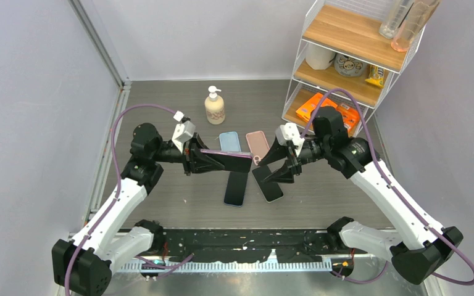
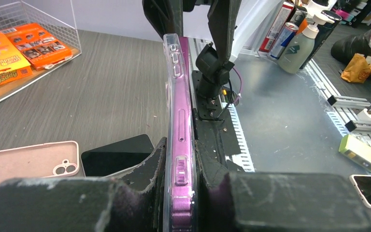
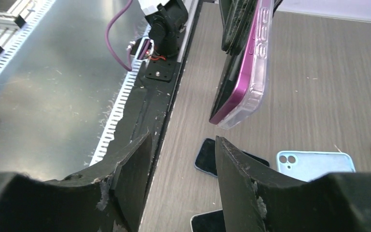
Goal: Take the phone out of the phone case
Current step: Remove the phone case from the phone.
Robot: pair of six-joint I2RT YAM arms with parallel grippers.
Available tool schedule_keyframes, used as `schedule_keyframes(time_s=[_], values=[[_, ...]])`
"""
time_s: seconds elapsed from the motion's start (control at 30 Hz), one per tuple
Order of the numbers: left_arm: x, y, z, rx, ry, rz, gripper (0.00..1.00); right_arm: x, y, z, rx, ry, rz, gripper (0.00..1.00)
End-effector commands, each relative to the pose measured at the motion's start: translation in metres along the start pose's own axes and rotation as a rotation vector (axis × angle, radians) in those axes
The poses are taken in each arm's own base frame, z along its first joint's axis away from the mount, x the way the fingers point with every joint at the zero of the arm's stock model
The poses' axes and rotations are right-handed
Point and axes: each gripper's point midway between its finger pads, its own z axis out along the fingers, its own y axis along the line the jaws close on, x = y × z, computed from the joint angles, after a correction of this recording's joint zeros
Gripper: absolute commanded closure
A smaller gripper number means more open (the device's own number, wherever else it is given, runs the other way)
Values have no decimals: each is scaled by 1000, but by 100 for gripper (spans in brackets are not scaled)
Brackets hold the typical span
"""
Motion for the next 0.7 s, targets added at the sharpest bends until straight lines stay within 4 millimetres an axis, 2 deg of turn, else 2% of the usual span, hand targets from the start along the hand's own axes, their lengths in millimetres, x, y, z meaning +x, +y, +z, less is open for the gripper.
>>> schedule_keyframes(time_s=[0.0,0.67], values=[[-21,0,0,-14,-40,96,100,-11,4,8,-76,-92,33,44],[-19,4,0,-28,-50,96,100,-10,-9,21,-88,-148,122,46]])
